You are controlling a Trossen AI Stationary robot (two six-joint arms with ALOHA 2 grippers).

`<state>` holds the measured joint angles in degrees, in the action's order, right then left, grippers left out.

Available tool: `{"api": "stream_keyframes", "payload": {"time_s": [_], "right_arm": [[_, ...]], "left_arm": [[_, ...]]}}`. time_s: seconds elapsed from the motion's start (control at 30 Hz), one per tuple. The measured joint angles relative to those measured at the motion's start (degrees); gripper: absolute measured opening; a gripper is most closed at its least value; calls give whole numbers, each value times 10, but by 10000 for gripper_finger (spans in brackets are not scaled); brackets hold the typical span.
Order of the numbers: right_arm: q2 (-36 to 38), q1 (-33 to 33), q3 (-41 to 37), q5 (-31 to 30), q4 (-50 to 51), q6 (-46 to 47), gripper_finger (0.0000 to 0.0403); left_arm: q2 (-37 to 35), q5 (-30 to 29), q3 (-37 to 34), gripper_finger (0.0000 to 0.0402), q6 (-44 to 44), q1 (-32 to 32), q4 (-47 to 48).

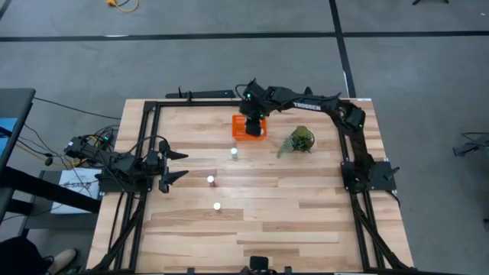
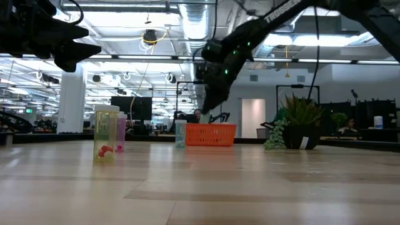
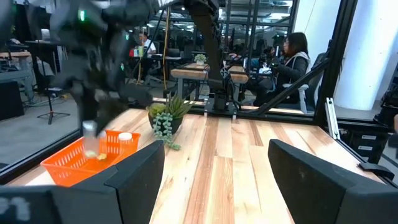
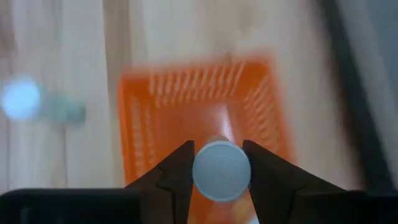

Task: Pick and place pill bottles into a basket
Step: Put the bottom blue pill bottle into the orange bin

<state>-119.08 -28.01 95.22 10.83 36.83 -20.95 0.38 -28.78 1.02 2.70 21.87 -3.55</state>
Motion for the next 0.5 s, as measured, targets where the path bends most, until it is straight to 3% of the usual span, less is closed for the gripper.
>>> {"api": "stream_keyframes", "payload": {"time_s": [0.3,0.5], "right_arm": [[-43,-14,-1,2,0,4,112],[-44,-20,-1,4,-1,5,130]], "left_arm": [[0,3,0,277,0,0,0],[0,4,0,277,0,0,0]]}}
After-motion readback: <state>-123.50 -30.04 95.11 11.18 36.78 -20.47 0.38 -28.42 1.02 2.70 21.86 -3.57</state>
